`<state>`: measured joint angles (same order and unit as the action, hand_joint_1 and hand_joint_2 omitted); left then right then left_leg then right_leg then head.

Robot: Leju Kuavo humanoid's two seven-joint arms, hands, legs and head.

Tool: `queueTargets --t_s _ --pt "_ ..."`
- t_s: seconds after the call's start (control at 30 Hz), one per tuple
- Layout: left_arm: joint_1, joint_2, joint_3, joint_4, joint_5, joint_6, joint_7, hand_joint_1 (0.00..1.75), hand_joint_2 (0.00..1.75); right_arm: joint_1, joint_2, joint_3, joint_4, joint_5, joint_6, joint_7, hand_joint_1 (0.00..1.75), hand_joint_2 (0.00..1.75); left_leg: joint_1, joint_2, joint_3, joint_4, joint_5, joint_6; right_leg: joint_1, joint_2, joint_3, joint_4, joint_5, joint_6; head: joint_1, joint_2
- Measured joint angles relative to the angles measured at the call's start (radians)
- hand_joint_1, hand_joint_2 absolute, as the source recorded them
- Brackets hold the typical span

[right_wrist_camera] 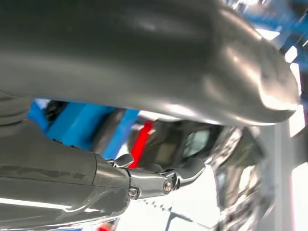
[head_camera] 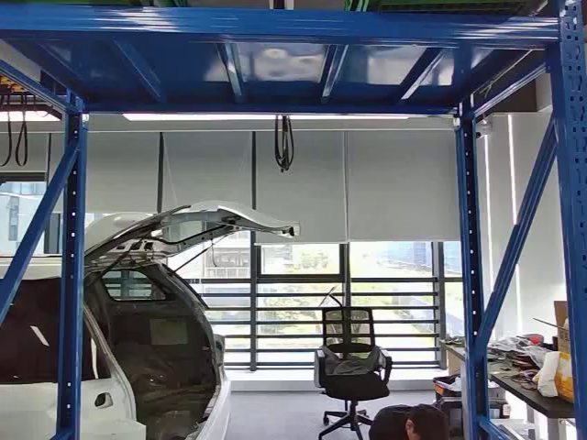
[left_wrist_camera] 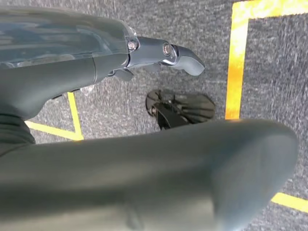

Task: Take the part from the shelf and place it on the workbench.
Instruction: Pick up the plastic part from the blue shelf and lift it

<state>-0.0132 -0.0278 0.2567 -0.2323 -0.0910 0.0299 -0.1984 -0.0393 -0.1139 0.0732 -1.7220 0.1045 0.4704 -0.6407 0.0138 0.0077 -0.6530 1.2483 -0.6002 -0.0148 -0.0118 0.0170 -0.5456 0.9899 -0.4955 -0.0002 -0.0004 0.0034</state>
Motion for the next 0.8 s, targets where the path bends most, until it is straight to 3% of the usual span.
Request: queueTargets --t_s 0.13,0.23,0.3,0.37,0.43,0.47,0.5,0.53,0.6,0.63,0.7,0.8 --pt "-0.002 0.0 0.009 0.003 -0.006 0.0 0.0 0.0 0.0 -0.015 -0.024 0.052 -0.079 -0.013 0.003 -0.012 0.0 0.0 0.006 -0.03 0.082 -0.198 0.094 0.006 0.002 0.022 -0.005 0.01 -0.005 0.009 0.0 0.0" --pt "-0.006 0.0 0.016 0.007 -0.015 0.0 0.001 0.0 0.0 -0.022 -0.048 0.105 -0.147 -0.029 0.006 -0.026 0.0 0.0 0.005 -0.035 0.094 -0.23 0.092 0.014 0.001 0.039 -0.015 0.013 -0.003 0.026 0.0 0.0" --pt "-0.008 0.0 0.018 0.007 -0.022 0.0 0.002 0.0 0.0 -0.023 -0.062 0.125 -0.18 -0.04 0.007 -0.033 0.0 0.0 0.006 -0.025 0.094 -0.234 0.096 0.026 0.0 0.028 -0.022 0.03 -0.018 0.037 0.0 0.0" --pt "-0.009 0.0 0.021 0.007 -0.025 -0.001 0.002 0.0 0.0 -0.025 -0.073 0.139 -0.202 -0.046 0.007 -0.036 0.0 0.0 0.007 -0.013 0.094 -0.236 0.097 0.036 -0.001 0.005 -0.061 0.121 -0.073 0.046 0.0 0.0" --pt "-0.009 0.001 0.026 0.008 -0.025 -0.001 0.002 0.0 0.0 -0.023 -0.08 0.15 -0.212 -0.056 0.006 -0.034 0.0 0.0 0.005 -0.003 0.094 -0.236 0.097 0.039 -0.003 -0.006 -0.126 0.26 -0.133 0.051 0.0 0.0" --pt "-0.008 0.001 0.028 0.009 -0.025 -0.001 0.003 0.0 0.0 -0.02 -0.082 0.152 -0.213 -0.066 0.006 -0.029 0.0 0.0 0.004 0.002 0.094 -0.236 0.096 0.039 -0.003 -0.007 -0.145 0.3 -0.141 0.053 0.0 0.0" --pt "-0.008 0.0 0.029 0.01 -0.025 -0.002 0.004 0.0 0.0 -0.016 -0.083 0.154 -0.214 -0.076 0.007 -0.021 0.0 0.0 0.003 0.005 0.095 -0.236 0.096 0.039 -0.003 -0.008 -0.147 0.303 -0.13 0.053 0.0 0.0" --pt "-0.009 0.0 0.031 0.011 -0.025 -0.002 0.004 0.0 0.0 -0.013 -0.084 0.155 -0.214 -0.084 0.007 -0.012 0.0 0.0 0.002 0.006 0.096 -0.236 0.096 0.039 -0.003 -0.009 -0.126 0.261 -0.101 0.05 0.0 0.0" --pt "-0.011 0.0 0.033 0.011 -0.025 -0.002 0.005 0.0 0.0 -0.008 -0.088 0.158 -0.214 -0.092 0.004 0.007 0.0 0.0 -0.001 0.007 0.097 -0.236 0.095 0.038 0.001 -0.016 -0.055 0.115 -0.032 0.04 0.0 0.0" --pt "-0.012 0.0 0.035 0.012 -0.025 -0.002 0.005 0.0 0.0 -0.006 -0.091 0.159 -0.214 -0.093 -0.001 0.014 0.0 0.0 -0.003 0.007 0.097 -0.235 0.094 0.036 0.003 -0.019 -0.028 0.055 -0.012 0.034 0.0 0.0" --pt "-0.011 0.0 0.039 0.012 -0.024 -0.002 0.006 0.0 0.0 0.002 -0.092 0.16 -0.215 -0.092 -0.021 0.029 0.0 0.0 -0.006 0.007 0.094 -0.233 0.091 0.034 0.005 -0.023 -0.009 0.009 -0.005 0.031 0.0 0.0" --pt "-0.007 -0.001 0.045 0.013 -0.024 -0.003 0.007 0.0 0.0 0.023 -0.091 0.161 -0.216 -0.082 -0.059 0.069 0.0 0.0 -0.005 0.007 0.095 -0.235 0.091 0.032 0.007 -0.02 -0.01 0.006 -0.004 0.032 0.0 0.0"
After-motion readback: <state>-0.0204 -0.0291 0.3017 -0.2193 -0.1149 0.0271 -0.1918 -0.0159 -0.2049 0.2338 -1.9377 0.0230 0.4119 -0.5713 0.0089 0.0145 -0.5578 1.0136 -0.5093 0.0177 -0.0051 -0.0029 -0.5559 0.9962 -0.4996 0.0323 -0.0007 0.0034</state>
